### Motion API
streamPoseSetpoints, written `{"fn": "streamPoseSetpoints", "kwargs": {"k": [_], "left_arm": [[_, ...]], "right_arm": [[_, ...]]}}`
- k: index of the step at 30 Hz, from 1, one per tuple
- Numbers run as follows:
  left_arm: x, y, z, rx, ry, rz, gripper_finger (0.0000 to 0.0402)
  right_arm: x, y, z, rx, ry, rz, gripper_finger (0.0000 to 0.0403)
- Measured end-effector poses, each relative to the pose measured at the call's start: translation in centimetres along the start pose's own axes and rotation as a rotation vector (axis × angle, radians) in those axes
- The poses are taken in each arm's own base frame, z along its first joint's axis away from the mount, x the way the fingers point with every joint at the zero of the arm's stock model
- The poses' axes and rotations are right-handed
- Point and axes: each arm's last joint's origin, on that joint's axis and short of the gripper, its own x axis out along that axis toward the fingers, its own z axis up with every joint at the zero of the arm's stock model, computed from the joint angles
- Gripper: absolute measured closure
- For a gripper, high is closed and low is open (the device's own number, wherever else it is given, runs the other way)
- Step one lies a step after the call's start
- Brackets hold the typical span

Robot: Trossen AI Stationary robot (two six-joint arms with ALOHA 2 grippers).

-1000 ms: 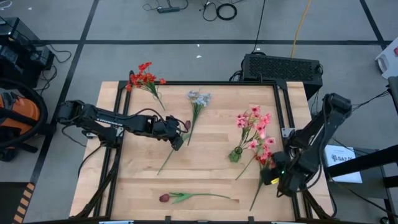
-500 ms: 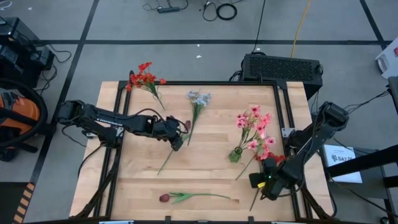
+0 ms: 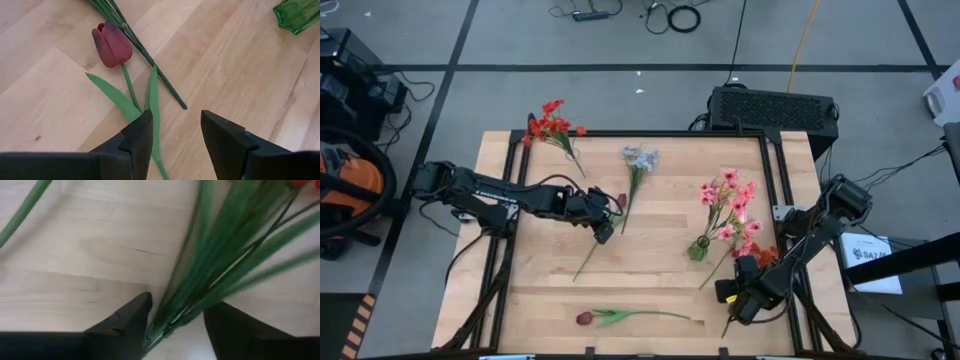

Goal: Sort flowers into vase by color
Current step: Put the red flowers into the transparent vase

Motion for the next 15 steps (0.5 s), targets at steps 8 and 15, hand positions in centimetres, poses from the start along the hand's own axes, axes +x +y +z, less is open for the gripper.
{"fn": "streamPoseSetpoints", "kwargs": {"k": [8,15], "left_arm": [[0.0,0.0,0.0,0.0,0.001,-0.001,0.023],[0.0,0.0,0.0,0.023,0.001,-0.001,0.023]], "right_arm": [[-1.1,0.1,0.1,-0.028,0.041,0.067,0.039],[-3.7,-0.7,0.7,-0.008,0.071,0.111,0.0399]]}}
